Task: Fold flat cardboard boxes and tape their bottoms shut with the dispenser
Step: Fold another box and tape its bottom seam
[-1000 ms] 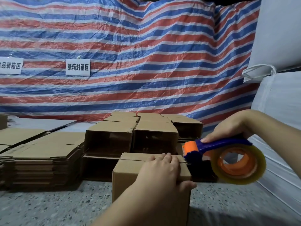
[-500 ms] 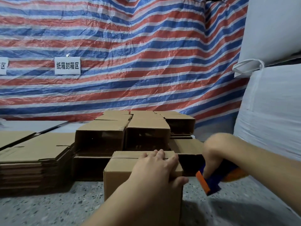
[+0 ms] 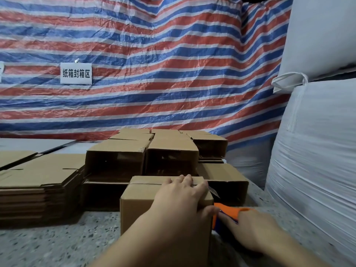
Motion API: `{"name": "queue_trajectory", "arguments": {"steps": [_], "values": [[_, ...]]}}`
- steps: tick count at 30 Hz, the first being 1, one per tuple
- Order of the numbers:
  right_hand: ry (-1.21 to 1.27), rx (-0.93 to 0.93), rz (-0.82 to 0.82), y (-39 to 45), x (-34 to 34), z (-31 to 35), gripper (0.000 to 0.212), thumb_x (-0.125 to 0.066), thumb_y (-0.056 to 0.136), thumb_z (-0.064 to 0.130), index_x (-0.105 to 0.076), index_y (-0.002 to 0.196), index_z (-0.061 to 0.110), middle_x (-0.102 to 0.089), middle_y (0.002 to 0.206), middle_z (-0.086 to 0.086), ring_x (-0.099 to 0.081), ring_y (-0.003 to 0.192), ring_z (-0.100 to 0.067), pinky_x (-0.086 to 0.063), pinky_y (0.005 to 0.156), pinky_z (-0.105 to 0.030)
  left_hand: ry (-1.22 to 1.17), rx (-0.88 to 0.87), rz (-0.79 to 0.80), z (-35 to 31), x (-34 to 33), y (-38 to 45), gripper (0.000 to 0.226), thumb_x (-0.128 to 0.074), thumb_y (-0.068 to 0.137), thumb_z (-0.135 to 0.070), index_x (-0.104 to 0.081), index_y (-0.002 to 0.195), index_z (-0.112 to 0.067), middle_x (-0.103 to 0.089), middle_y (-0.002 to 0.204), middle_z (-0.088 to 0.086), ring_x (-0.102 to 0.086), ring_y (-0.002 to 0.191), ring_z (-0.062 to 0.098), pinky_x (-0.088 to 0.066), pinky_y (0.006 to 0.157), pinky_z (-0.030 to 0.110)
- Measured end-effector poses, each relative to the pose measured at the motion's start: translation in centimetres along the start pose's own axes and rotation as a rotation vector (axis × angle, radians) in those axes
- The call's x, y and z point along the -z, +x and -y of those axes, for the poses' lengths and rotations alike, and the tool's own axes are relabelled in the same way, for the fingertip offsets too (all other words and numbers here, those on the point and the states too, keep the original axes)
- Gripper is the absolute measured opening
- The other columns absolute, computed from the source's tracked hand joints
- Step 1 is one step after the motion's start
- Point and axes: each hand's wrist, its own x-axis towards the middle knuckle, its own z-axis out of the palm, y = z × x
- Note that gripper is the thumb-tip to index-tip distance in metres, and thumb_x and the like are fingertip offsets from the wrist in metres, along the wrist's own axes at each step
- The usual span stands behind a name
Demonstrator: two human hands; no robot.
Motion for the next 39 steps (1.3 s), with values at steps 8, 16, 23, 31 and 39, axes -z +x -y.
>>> {"name": "queue_trajectory", "arguments": {"steps": [8, 16, 23, 31, 39], "values": [[1.223, -0.266, 0.215, -0.1, 4.8, 2.2, 0.068, -0.035, 0.099, 0.066, -0.068, 0.100, 0.006, -0.070, 0.084, -0.011, -0.062, 0.062, -0.021, -0.045, 0.054, -0.030, 0.005, 0.012, 0.019, -0.2, 0.3, -0.1, 0.070, -0.029, 0.092, -0.072, -0.023, 0.151, -0.035, -0.030, 0.158, 0.010, -0.023, 0.147, 0.030, -0.022, 0.119, 0.048], [1.546, -0.202, 0.215, -0.1, 3.2, 4.7, 0.028, -0.057, 0.101, 0.036, -0.062, 0.085, 0.013, -0.050, 0.058, 0.000, -0.046, 0.048, -0.010, -0.034, 0.043, -0.022, 0.012, 0.011, 0.011, -0.3, 0.3, -0.1, 0.068, -0.028, 0.094, -0.071, -0.020, 0.151, -0.035, -0.027, 0.160, 0.011, -0.021, 0.148, 0.030, -0.021, 0.119, 0.048], [1.581, -0.183, 0.144, -1.1, 1.3, 6.7, 0.036, -0.050, 0.102, 0.040, -0.078, 0.094, 0.019, -0.078, 0.087, -0.010, -0.074, 0.078, -0.026, -0.054, 0.057, -0.028, -0.007, 0.025, 0.024, -0.3, 0.4, -0.3, 0.075, -0.022, 0.093, -0.072, -0.017, 0.155, -0.029, -0.021, 0.162, 0.008, -0.017, 0.150, 0.028, -0.015, 0.122, 0.048], [1.354, -0.034, -0.187, -2.8, 1.6, 6.9, 0.034, -0.036, 0.106, 0.040, -0.054, 0.132, 0.029, -0.055, 0.131, 0.010, -0.050, 0.126, -0.011, -0.046, 0.100, -0.023, -0.005, 0.046, -0.002, -0.4, 0.3, -0.2, 0.079, -0.017, 0.097, -0.066, -0.023, 0.155, -0.012, -0.024, 0.161, 0.012, -0.021, 0.149, 0.025, -0.018, 0.121, 0.043], [1.289, 0.105, -0.079, -4.7, 0.4, 7.8, 0.041, -0.032, 0.108, 0.012, -0.041, 0.144, -0.004, -0.050, 0.143, -0.024, -0.043, 0.139, -0.039, -0.032, 0.116, -0.046, -0.147, 0.012, -0.041, 0.0, 0.4, -0.7, 0.075, -0.014, 0.087, -0.051, -0.023, 0.152, -0.015, -0.027, 0.160, 0.012, -0.023, 0.148, 0.023, -0.020, 0.118, 0.038]]}}
